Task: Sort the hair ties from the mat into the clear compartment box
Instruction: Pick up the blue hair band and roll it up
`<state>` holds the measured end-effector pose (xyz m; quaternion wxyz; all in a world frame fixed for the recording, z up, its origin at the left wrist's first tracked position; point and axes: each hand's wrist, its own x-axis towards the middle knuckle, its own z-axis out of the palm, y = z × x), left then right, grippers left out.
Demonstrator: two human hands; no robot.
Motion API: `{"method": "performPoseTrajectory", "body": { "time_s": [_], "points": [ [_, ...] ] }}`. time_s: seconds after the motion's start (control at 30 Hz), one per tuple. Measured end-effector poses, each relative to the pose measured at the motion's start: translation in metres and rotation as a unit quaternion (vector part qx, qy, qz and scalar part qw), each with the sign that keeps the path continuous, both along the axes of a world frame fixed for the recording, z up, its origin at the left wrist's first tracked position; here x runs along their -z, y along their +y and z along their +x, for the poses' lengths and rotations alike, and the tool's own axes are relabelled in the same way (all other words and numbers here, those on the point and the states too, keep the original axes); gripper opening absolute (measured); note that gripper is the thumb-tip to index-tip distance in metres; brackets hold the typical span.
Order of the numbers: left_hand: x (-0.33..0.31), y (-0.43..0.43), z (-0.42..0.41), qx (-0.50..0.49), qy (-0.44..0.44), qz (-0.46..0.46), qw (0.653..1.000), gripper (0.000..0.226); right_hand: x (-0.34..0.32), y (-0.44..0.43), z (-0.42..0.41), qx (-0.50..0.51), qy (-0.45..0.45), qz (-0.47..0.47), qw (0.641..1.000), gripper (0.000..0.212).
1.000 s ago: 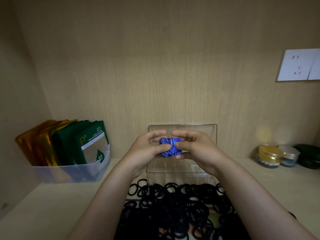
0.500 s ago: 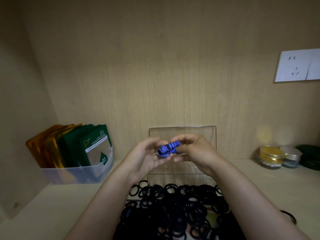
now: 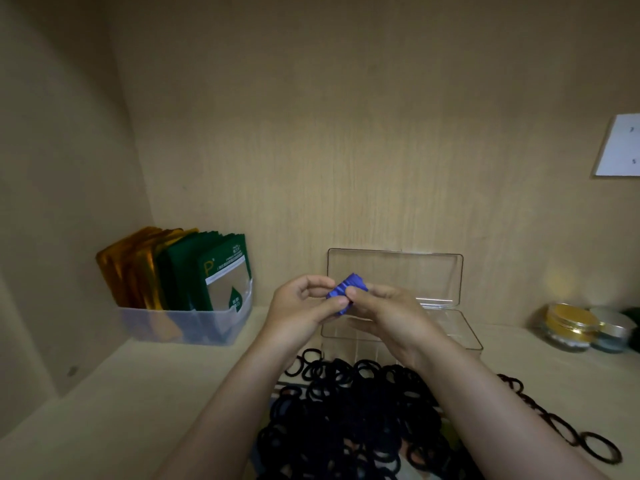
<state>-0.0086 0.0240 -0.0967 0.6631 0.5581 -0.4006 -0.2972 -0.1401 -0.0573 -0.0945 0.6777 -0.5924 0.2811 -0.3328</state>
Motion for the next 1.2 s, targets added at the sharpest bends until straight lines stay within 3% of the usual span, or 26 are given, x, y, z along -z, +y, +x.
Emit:
{"method": "performPoseTrajectory", "body": {
  "time_s": [0.1,0.17,0.23,0.33,0.43,0.6,0.77,0.83,1.03,1.1,1.2],
  "points": [
    [0.009,0.0,0.017,0.01,-0.103,0.029,0.994,0.015,0.004,-0.001,0.004,0.043,0.039,-0.04,0.998,0.015],
    [0.019,-0.002,0.029,-0.01,-0.125,0.045,0.991,0.007,0.005,-0.005,0.006,0.083,0.08,-0.083,0.99,0.013],
    [0.031,-0.006,0.039,-0.049,-0.149,0.066,0.985,0.013,0.003,-0.008,0.011,0.113,0.14,-0.122,0.976,0.016],
    [0.044,-0.014,0.04,-0.032,-0.15,0.096,0.984,0.018,-0.002,-0.012,0.024,0.109,0.232,-0.165,0.952,0.021],
    [0.051,-0.019,0.035,-0.006,-0.167,0.104,0.98,0.027,-0.007,-0.021,0.042,0.109,0.322,-0.22,0.914,0.014],
    [0.054,-0.019,0.034,-0.001,-0.161,0.087,0.983,0.032,-0.022,-0.029,0.063,0.052,0.468,-0.252,0.846,0.024],
    [0.053,-0.014,0.033,0.013,-0.159,0.05,0.986,0.033,-0.021,-0.025,0.077,0.042,0.556,-0.282,0.781,0.06],
    [0.054,-0.013,0.034,0.017,-0.167,0.05,0.985,0.034,-0.015,-0.023,0.076,0.064,0.562,-0.325,0.758,0.064],
    [0.056,-0.013,0.036,0.011,-0.191,0.059,0.98,0.032,0.0,-0.017,0.057,0.105,0.481,-0.421,0.762,0.039],
    [0.057,-0.014,0.036,0.009,-0.197,0.059,0.979,0.03,-0.003,-0.007,0.046,0.094,0.49,-0.466,0.731,0.027],
    [0.06,-0.015,0.038,-0.002,-0.207,0.068,0.976,0.025,0.0,0.004,0.036,0.065,0.486,-0.542,0.682,0.025]
  ]
}}
